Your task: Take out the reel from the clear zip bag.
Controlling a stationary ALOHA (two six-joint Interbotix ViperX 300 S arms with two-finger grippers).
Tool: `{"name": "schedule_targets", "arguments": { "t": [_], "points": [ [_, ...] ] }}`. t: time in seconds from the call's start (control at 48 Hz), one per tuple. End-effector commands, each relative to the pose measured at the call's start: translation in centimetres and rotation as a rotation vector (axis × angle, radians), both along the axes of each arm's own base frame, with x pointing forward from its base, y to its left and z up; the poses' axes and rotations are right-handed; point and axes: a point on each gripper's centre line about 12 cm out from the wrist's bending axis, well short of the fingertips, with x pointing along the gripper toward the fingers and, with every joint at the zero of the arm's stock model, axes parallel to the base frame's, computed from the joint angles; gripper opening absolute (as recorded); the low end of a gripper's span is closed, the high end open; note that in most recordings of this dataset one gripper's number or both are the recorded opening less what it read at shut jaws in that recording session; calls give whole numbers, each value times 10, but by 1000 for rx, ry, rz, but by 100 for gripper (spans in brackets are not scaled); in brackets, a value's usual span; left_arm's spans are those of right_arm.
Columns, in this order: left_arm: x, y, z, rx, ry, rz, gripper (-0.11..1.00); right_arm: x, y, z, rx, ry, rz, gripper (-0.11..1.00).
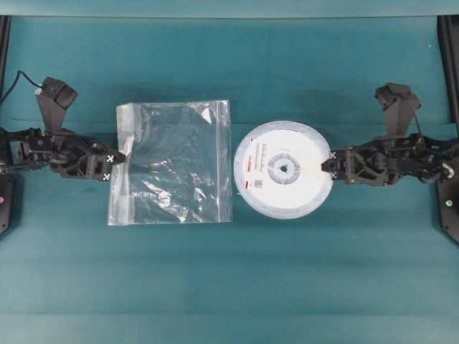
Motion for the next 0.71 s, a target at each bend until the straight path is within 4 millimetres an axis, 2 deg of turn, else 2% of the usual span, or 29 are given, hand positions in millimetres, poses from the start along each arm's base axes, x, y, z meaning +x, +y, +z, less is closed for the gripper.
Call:
{"name": "schedule_targets", "arguments": {
  "t": [0.0,0.25,0.687],
  "points": [
    [4,1,3,7,-14,-4,-1,-2,-1,2,6,-12,-12,1],
    [4,1,3,7,-14,-4,-1,-10,0,3,14,-5,-15,1],
    [4,1,3,7,-14,-4,-1,-9,0,3,15,-4,-12,1]
  ]
}}
